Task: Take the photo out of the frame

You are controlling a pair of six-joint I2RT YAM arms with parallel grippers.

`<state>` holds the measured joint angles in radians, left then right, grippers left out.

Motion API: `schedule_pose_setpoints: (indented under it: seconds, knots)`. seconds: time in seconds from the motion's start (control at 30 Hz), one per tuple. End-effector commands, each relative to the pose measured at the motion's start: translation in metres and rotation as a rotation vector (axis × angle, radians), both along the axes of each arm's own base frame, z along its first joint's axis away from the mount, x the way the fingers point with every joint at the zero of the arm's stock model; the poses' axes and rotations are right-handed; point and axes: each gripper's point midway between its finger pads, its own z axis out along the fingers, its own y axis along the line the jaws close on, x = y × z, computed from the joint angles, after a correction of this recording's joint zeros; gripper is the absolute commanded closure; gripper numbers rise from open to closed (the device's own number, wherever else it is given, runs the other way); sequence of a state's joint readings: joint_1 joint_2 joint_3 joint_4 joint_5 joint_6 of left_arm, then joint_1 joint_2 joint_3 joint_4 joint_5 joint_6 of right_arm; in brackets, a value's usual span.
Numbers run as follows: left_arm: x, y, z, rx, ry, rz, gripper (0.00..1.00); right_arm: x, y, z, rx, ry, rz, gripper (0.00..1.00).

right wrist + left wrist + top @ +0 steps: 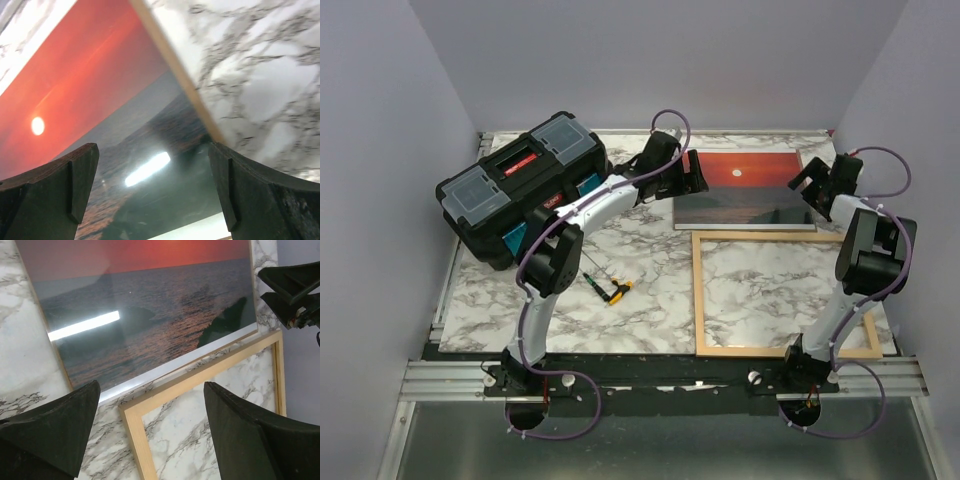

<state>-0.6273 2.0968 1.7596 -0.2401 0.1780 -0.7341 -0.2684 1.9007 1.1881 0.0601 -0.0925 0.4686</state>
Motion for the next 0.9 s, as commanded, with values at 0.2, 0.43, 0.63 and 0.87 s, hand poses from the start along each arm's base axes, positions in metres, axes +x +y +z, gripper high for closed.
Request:
schedule_pose_setpoints:
  seconds: [0.2, 0.43, 0.63, 0.87]
  knots:
    - [0.013, 0.024, -0.050, 0.017, 0.265, 0.085, 0.14, 0.003, -0.025, -0.008, -0.020, 0.002, 0.028, 0.00]
    - [0.018, 0.031, -0.066, -0.008, 0.312, 0.089, 0.14, 0.002, -0.041, -0.011, -0.115, 0.036, 0.020, 0.00]
    - [0.020, 0.023, -0.073, -0.060, 0.372, 0.099, 0.13, 0.012, -0.026, -0.020, -0.067, 0.024, 0.117, 0.00]
    - [0.027, 0.027, -0.076, -0.050, 0.437, 0.201, 0.11, 0.012, -0.016, -0.030, -0.016, 0.025, 0.141, 0.01]
